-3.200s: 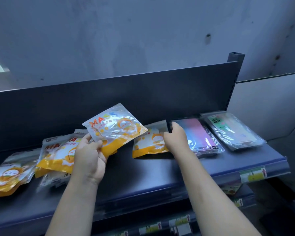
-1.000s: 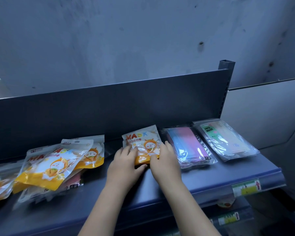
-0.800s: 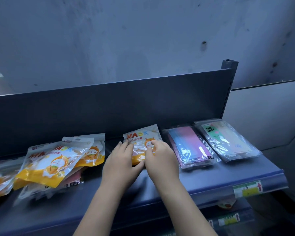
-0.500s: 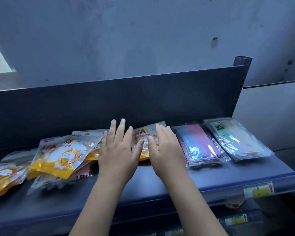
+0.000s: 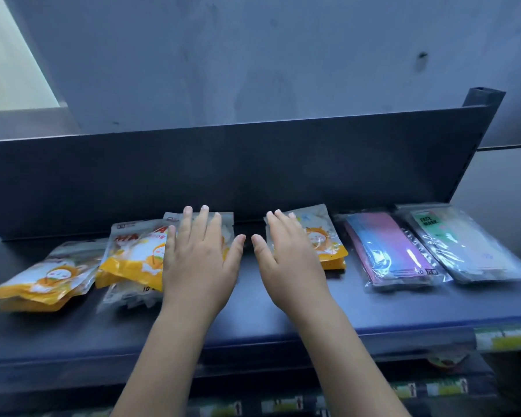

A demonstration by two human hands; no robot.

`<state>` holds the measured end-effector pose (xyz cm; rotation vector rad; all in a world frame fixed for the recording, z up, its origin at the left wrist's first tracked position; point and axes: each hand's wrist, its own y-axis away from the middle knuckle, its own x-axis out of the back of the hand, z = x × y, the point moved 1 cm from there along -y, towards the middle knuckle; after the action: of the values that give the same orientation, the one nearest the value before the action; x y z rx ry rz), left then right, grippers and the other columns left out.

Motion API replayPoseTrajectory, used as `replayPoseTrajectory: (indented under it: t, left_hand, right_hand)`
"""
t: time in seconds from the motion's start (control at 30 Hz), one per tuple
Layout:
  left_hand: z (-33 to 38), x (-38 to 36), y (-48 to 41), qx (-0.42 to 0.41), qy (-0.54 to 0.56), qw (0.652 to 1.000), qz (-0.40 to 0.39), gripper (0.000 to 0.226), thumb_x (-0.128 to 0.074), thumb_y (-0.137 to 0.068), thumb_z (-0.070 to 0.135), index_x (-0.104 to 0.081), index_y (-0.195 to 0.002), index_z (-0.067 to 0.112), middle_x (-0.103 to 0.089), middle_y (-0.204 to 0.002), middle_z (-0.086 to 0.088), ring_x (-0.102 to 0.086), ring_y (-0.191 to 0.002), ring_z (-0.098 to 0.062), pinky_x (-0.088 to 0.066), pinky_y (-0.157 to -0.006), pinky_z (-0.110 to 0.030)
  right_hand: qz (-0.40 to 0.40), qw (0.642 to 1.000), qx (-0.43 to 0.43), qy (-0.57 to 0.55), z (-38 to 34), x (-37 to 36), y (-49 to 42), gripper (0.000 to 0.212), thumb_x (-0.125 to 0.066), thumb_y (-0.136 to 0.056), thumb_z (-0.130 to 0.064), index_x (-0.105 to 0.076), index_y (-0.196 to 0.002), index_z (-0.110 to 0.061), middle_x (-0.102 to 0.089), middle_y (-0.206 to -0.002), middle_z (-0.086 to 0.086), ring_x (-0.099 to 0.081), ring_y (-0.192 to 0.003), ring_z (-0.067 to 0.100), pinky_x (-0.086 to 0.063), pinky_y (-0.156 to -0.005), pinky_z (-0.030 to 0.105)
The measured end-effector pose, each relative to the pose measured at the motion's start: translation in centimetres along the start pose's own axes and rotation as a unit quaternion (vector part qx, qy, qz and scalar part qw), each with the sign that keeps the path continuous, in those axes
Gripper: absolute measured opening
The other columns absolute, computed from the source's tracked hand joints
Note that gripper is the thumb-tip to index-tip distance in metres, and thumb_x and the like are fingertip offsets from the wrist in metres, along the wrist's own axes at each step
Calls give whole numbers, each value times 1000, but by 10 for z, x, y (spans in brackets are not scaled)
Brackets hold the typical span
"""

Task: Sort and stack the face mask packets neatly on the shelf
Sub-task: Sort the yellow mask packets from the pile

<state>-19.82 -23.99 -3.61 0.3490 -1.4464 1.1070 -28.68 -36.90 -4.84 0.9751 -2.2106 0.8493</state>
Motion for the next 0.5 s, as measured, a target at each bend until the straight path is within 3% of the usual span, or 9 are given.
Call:
replayPoseTrajectory:
  t: [0.13,0.3,0.5]
  left_hand:
    - [-36,18,-4,10,-3,1000,-3,75,-20,-95,67,-47,-150,22,-33,-166,2,-10,-159,-20,-10,-126,-46]
    - [-94,31,-12,28,12,999,-43,68,-30,-100,62,-40,-155,23,-27,-168,4,-5,-159,-18,-4,-127,-43]
    - [-180,48,-18,55,57,993,-87,66,-30,-101,62,-42,-153,24,-27,-168,5,-6,-159,-18,-7,-127,-44]
  right_hand:
    - [-22,1000,5,-15,-31,-21,-2,64,-39,-108,-50,-30,-163,-18,-22,-172,-3,-7,-161,14,-14,-130,37]
    - [-38,999,22,6,-82,-56,-5,61,-42,-108,-48,-34,-160,-17,-26,-171,-1,-11,-160,17,-14,-127,33]
    - [-39,999,34,19,-157,-106,-7,43,-53,-103,-37,-61,-139,-15,-57,-143,2,-45,-139,22,-36,-116,38]
